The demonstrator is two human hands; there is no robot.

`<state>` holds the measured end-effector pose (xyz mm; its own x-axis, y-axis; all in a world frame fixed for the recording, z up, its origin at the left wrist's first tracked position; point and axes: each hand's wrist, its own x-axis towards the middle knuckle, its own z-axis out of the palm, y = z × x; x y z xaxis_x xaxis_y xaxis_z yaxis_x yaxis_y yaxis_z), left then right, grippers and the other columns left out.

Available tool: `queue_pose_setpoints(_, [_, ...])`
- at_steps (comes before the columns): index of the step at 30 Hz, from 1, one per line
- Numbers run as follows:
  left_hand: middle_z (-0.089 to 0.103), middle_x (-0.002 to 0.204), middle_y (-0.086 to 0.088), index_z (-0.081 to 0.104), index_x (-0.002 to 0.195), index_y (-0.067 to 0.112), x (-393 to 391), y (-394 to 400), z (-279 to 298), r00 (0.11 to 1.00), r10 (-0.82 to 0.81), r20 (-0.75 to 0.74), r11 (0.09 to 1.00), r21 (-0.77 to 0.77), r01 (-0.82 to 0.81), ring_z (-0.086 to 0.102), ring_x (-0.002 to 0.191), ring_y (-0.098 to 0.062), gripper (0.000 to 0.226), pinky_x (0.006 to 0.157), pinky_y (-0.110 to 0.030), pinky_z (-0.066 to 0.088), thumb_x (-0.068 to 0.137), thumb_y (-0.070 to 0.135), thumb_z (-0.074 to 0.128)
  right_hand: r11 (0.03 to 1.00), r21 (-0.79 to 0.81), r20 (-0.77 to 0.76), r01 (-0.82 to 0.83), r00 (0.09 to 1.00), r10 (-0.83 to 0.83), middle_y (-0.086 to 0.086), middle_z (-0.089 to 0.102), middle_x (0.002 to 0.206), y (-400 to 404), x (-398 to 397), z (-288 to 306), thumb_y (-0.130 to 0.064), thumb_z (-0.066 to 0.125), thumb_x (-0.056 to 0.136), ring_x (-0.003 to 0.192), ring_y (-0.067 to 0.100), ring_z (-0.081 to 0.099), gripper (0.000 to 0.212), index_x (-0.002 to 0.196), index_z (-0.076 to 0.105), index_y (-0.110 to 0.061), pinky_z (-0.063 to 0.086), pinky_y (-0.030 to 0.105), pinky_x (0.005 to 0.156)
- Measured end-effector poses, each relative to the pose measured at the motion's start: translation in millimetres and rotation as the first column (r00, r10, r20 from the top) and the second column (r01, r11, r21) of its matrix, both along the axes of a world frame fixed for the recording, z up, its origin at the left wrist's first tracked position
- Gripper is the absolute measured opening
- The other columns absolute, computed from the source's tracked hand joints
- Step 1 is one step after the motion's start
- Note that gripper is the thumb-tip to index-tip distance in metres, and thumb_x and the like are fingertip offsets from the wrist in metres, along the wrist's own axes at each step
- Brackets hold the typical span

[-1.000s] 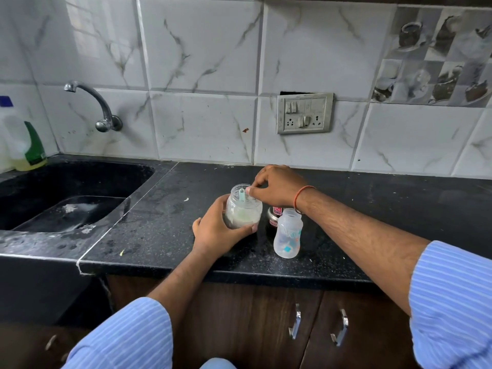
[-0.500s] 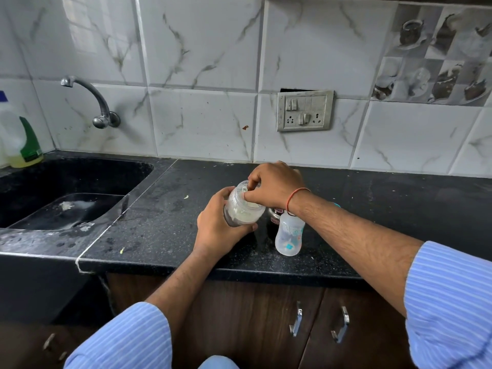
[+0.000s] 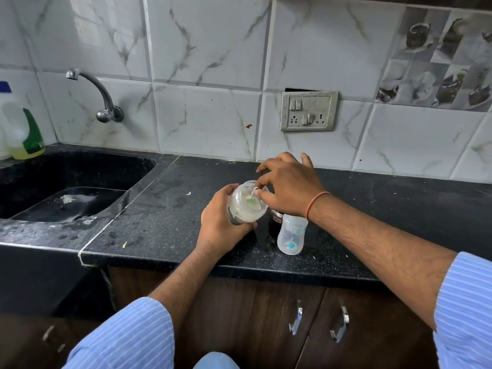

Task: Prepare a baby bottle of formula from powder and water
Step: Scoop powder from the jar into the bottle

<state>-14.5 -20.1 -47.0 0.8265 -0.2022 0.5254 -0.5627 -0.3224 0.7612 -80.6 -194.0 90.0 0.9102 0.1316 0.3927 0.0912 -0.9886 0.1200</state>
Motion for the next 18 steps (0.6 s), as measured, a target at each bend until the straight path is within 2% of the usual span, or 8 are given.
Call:
queue_pose_setpoints(3, [0.064,0.138,0.021,0.051,0.151,0.034,0,0,0,1.000,-0.005,-0.006,1.000,-0.006,0.005,0.061,0.128,-0.004,0.101,0.112,-0.045,0.055,0.066,0.036,0.104,0.995,-0.094,0.033,-0.015,0.999,0.018,-0.019,0.060,0.139,2,-3,-3,-0.054,0.060,0.099,0.136,0.016,0.044,0.027,0.114,0.079,-0.044,0.017,0.073,0.121])
queue_pose_setpoints(6, [0.064,0.139,0.021,0.050,0.152,0.033,0,0,0,1.000,-0.006,0.001,1.000,-0.005,0.006,0.062,0.128,-0.005,0.102,0.112,-0.045,0.056,0.066,0.036,0.105,0.994,-0.104,-0.014,0.011,1.000,-0.013,-0.017,0.056,0.145,4,-2,-4,-0.053,0.060,0.099,0.141,0.017,0.041,0.027,0.116,0.079,-0.044,0.013,0.074,0.122])
queue_pose_setpoints(13, [0.063,0.141,0.021,0.051,0.151,0.034,0,-1,0,1.000,0.004,-0.002,1.000,-0.002,-0.004,0.060,0.131,-0.006,0.102,0.114,-0.046,0.054,0.065,0.036,0.105,0.995,0.090,-0.084,0.046,0.996,-0.038,-0.020,0.053,0.147,2,5,-8,-0.053,0.064,0.095,0.143,0.015,0.037,0.021,0.103,0.080,-0.042,0.009,0.072,0.125])
queue_pose_setpoints(18, [0.063,0.144,0.021,0.050,0.153,0.035,1,-1,0,1.000,0.006,-0.024,1.000,0.000,-0.006,0.060,0.133,-0.007,0.104,0.115,-0.045,0.053,0.065,0.040,0.105,0.976,0.209,-0.074,0.066,0.996,-0.051,-0.019,0.056,0.145,1,11,-9,-0.050,0.065,0.094,0.139,0.017,0.043,0.019,0.099,0.080,-0.039,0.022,0.064,0.123])
